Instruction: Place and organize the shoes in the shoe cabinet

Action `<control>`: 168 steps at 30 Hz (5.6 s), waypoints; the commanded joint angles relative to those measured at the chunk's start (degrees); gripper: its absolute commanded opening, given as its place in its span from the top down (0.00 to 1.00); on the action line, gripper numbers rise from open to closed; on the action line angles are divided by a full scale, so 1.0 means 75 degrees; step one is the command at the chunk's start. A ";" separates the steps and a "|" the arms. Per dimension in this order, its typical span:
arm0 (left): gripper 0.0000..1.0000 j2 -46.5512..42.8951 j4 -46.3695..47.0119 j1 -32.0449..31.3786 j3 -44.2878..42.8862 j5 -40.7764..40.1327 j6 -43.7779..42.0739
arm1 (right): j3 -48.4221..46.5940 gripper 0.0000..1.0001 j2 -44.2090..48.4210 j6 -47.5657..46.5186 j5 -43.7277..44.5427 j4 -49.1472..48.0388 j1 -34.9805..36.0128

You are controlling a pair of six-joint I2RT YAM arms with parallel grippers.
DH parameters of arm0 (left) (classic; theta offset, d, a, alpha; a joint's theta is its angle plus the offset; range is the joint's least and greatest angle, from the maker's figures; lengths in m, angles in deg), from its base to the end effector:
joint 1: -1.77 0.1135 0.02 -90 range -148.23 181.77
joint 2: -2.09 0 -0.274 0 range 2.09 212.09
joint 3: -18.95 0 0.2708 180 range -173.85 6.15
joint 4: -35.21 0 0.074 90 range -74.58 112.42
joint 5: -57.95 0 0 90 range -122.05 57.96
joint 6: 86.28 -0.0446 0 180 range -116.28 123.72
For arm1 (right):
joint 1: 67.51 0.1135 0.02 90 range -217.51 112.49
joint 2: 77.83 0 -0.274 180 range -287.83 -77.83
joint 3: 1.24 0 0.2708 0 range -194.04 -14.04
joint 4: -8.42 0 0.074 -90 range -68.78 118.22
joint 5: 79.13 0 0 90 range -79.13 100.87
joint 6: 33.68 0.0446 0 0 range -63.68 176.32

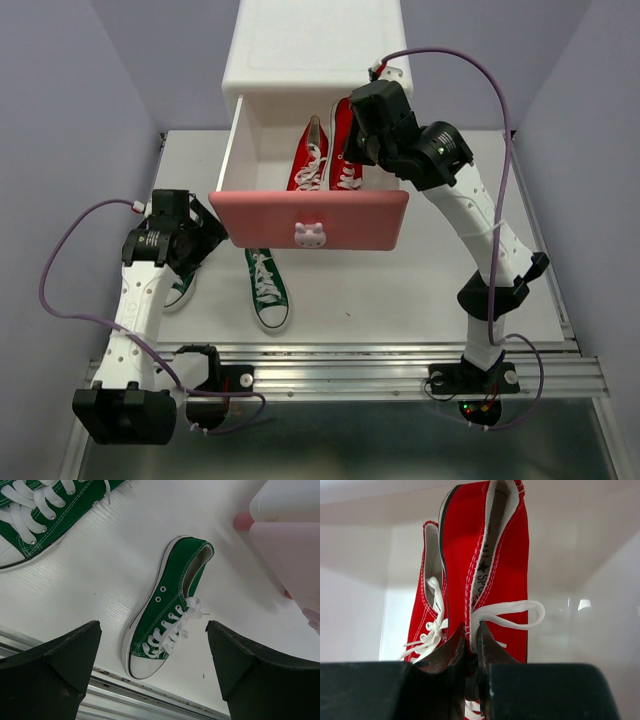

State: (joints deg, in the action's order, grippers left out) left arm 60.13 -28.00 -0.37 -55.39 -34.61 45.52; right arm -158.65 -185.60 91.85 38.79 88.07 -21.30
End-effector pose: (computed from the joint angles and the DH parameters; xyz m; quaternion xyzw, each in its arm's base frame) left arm 0.2158 -0.0061 0.3354 -0.3232 0.8720 -0.1181 0.3483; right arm 0.2761 0.2578 0.5241 0.0419 0.8481 0.1595 0.5036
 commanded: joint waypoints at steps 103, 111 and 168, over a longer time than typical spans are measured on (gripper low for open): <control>0.01 0.0874 -0.0052 0.0050 -0.1592 -0.0009 -0.0253 | 0.0241 0.00 -0.0407 -0.0824 -0.1885 -0.0139 0.0119; 0.01 0.0956 -0.0087 0.0050 -0.1674 -0.0091 -0.0324 | 0.0133 0.00 -0.0643 -0.0178 -0.0103 0.0767 0.0119; 0.01 0.0417 -0.0415 0.0061 -0.1146 -0.0314 -0.0148 | -0.0546 0.99 -0.0866 0.1848 0.1280 -0.2831 0.0623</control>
State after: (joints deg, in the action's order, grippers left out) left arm 64.87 -30.29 -0.34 -64.59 -35.71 44.62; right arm -159.22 -192.51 98.56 40.32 73.10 -17.54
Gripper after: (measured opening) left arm 0.986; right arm 0.021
